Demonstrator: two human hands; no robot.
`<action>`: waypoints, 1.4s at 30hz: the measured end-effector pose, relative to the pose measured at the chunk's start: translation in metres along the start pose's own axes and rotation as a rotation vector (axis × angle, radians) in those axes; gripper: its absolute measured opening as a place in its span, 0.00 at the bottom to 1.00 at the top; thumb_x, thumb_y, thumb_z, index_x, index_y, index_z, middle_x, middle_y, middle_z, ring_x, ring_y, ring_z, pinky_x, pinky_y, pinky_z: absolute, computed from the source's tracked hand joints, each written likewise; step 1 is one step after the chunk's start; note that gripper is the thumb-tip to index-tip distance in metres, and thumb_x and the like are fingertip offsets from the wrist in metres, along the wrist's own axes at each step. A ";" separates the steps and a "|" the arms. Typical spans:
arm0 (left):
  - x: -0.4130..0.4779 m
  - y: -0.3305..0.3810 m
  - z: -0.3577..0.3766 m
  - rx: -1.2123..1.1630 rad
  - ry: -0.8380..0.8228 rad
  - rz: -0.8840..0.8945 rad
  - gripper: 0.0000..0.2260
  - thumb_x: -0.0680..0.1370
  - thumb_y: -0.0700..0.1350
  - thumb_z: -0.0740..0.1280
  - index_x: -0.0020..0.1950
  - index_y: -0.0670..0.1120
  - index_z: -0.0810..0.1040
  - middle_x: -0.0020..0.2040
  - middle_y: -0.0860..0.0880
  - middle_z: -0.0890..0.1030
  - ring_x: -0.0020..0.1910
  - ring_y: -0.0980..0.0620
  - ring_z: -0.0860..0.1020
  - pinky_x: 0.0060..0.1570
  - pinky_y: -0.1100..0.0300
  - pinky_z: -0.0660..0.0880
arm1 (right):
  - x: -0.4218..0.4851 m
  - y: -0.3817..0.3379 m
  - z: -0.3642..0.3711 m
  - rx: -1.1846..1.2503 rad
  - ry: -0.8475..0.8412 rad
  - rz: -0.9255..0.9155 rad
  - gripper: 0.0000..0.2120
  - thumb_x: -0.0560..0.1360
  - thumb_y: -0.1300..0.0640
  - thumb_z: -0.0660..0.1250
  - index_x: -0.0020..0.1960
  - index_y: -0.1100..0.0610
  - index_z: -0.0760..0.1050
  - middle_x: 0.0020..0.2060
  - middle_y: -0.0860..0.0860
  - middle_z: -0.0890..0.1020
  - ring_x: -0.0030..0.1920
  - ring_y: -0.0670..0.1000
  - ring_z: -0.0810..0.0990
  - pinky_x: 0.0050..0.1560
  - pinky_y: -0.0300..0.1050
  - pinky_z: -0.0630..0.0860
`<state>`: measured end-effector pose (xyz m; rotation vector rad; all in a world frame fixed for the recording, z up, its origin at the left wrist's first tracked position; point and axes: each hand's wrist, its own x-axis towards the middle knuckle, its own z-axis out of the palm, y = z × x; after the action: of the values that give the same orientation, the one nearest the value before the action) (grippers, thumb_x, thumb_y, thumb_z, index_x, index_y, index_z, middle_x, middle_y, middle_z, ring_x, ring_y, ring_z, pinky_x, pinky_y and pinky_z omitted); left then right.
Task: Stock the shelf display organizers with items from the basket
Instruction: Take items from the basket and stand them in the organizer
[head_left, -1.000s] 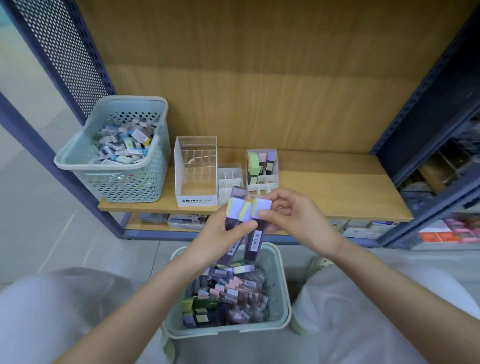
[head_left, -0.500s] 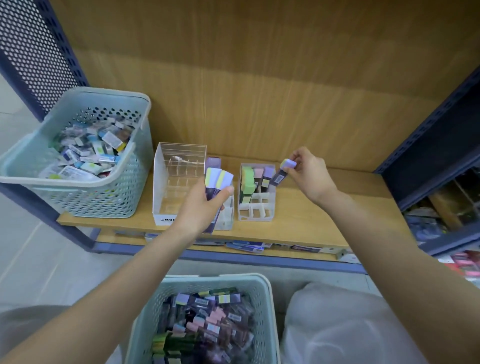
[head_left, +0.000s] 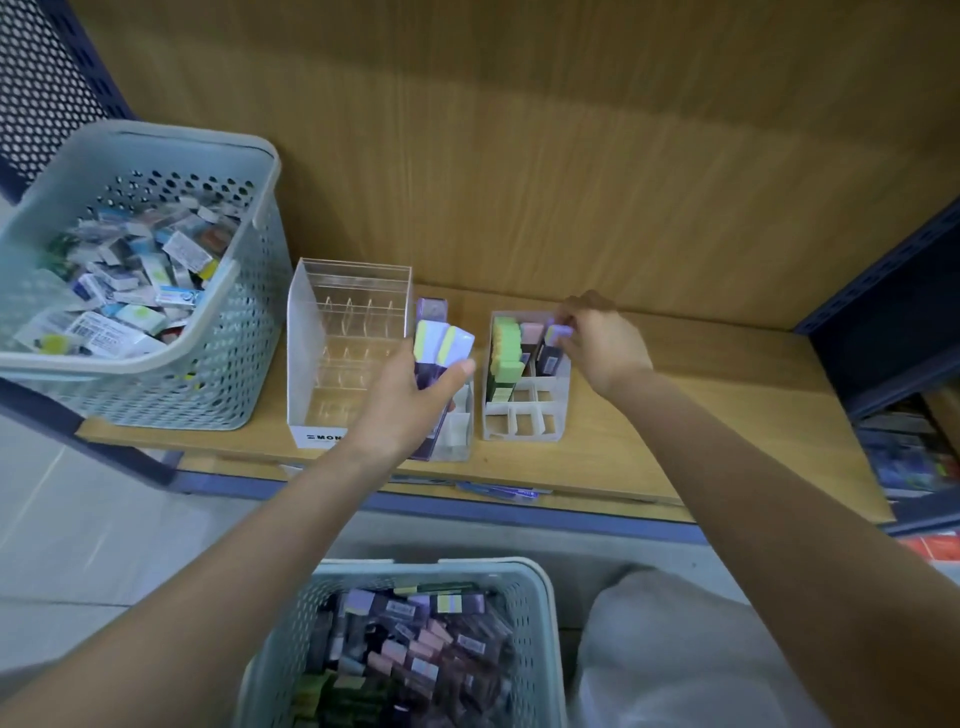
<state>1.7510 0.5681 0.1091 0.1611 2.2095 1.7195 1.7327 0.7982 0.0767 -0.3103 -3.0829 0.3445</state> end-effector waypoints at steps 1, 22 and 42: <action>0.001 0.000 0.001 -0.005 -0.003 -0.003 0.04 0.77 0.48 0.66 0.45 0.54 0.72 0.38 0.52 0.76 0.36 0.55 0.76 0.37 0.63 0.71 | 0.000 0.000 0.001 -0.018 0.020 -0.018 0.11 0.76 0.62 0.63 0.59 0.57 0.73 0.57 0.56 0.72 0.51 0.59 0.77 0.45 0.50 0.75; -0.019 -0.002 0.006 -0.110 -0.034 -0.052 0.02 0.77 0.47 0.67 0.45 0.53 0.75 0.33 0.56 0.77 0.33 0.57 0.75 0.36 0.62 0.71 | -0.054 -0.094 -0.057 0.736 -0.405 -0.034 0.10 0.77 0.55 0.66 0.52 0.61 0.78 0.39 0.52 0.80 0.34 0.43 0.79 0.37 0.33 0.77; -0.015 -0.004 0.000 -0.180 0.045 -0.227 0.09 0.81 0.41 0.52 0.45 0.52 0.67 0.38 0.47 0.72 0.28 0.52 0.69 0.31 0.61 0.67 | -0.023 -0.003 -0.024 0.255 0.145 0.053 0.07 0.79 0.64 0.57 0.56 0.59 0.70 0.54 0.57 0.74 0.48 0.61 0.78 0.49 0.55 0.74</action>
<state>1.7658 0.5628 0.1081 -0.1672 2.0008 1.7955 1.7562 0.7959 0.1008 -0.3894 -2.8502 0.6768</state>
